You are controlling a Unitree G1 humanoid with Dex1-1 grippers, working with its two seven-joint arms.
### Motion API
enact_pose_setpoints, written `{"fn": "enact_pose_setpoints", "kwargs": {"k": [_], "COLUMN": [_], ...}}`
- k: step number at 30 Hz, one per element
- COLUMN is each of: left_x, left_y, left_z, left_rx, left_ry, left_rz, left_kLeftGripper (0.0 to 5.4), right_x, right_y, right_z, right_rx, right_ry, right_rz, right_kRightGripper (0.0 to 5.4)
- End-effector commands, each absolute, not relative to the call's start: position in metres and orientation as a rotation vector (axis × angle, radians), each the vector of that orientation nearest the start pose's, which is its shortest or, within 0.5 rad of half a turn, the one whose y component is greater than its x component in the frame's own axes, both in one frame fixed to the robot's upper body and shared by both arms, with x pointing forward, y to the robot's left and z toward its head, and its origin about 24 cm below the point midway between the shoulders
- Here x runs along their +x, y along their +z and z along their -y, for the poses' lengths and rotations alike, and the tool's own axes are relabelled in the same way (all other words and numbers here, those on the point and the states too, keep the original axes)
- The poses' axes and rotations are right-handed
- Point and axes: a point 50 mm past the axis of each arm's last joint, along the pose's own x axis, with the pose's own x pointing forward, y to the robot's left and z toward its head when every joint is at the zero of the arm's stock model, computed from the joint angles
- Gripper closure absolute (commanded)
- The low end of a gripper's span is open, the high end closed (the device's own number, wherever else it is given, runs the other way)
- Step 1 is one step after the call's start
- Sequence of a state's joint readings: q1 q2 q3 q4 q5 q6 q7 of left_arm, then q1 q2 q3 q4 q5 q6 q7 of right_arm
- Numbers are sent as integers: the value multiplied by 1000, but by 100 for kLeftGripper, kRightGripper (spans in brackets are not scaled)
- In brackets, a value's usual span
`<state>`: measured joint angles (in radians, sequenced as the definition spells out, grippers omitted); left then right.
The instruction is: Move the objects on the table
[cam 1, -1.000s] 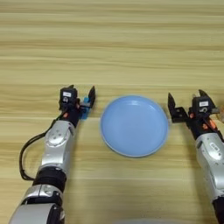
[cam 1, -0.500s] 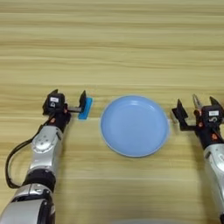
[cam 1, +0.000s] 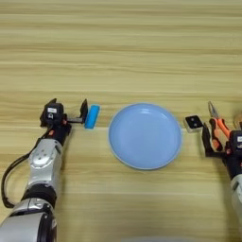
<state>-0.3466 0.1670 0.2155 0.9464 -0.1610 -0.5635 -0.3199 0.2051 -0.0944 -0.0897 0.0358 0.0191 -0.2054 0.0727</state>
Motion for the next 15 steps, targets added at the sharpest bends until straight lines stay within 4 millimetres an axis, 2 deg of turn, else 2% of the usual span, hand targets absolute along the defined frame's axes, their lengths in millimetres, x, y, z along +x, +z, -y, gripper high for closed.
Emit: {"fn": "enact_pose_setpoints", "kwargs": {"k": [1, 5, 15], "left_x": [288, 288, 289], "left_y": [-9, -8, -6], "left_z": [-215, -216, -216], "left_rx": [-31, -29, -31], "left_ry": [-71, -67, -64], "left_rz": [17, 22, 33], "left_kLeftGripper": [1, 1, 1], "right_x": [201, 200, 203], "right_y": [7, 3, -10], "right_z": [202, 210, 215], "right_rx": [-87, -86, -74], "right_ry": [-65, -87, -99], "right_rz": [-63, -85, -134], "right_kRightGripper": [0, 0, 0]}}
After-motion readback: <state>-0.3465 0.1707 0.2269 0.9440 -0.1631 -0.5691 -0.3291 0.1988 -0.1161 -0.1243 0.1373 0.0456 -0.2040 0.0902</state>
